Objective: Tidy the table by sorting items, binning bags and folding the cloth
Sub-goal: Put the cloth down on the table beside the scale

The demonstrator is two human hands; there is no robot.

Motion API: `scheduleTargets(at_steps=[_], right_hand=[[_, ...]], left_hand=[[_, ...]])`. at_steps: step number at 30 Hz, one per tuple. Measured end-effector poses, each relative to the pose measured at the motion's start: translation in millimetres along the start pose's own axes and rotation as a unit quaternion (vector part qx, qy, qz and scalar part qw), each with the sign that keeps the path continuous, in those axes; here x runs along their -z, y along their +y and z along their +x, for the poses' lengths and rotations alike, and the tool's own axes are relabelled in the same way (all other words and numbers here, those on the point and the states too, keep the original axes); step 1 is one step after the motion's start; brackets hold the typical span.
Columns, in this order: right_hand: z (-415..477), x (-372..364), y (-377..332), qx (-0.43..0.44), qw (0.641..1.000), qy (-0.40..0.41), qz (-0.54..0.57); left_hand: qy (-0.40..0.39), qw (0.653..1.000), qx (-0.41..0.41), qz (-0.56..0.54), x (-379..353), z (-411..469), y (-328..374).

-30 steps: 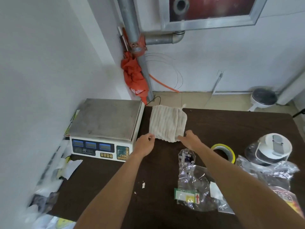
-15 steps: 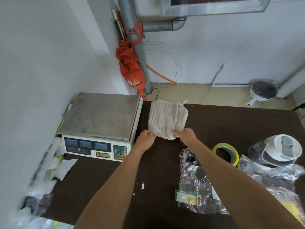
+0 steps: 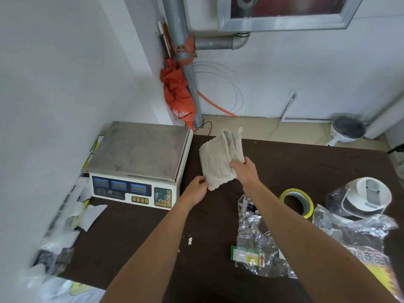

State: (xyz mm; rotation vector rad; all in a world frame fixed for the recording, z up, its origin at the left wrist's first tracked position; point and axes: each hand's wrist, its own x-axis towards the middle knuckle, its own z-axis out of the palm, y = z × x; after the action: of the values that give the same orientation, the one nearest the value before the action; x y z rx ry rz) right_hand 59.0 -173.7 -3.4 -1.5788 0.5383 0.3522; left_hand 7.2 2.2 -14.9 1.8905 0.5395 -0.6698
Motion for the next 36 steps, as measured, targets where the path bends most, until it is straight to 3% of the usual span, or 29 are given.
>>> scheduleTargets(at_steps=[9,14,19,27,31,36], right_hand=[[-44.1,4.5,-3.9,-0.065,0.989,-0.047,0.128],[-80.5,4.5,12.3,-0.061,0.977,-0.109,0.174],[-105.2,-4.4,35.3,-0.065,0.975,-0.182,0.106],[-131.9,-37.9,34.7,-0.044,0.958,-0.283,0.017],[-139.6,-71.9,30.5,-0.040,0.964,-0.262,-0.017],[-153.3,-115.4,37.1,-0.029,0.951,-0.298,-0.073]], left_hand=[[-0.030,0.983,0.031,-0.177,-0.4,-34.4,2.7],[-0.013,0.924,-0.013,-0.382,11.0,-49.3,-17.3],[0.025,0.896,-0.001,-0.443,32.4,-75.6,-47.3],[0.088,0.908,-0.044,-0.407,82.1,-109.3,-85.4],[0.091,0.931,-0.060,-0.348,108.1,-132.1,-102.7],[0.110,0.947,-0.052,-0.296,135.7,-156.3,-126.5]])
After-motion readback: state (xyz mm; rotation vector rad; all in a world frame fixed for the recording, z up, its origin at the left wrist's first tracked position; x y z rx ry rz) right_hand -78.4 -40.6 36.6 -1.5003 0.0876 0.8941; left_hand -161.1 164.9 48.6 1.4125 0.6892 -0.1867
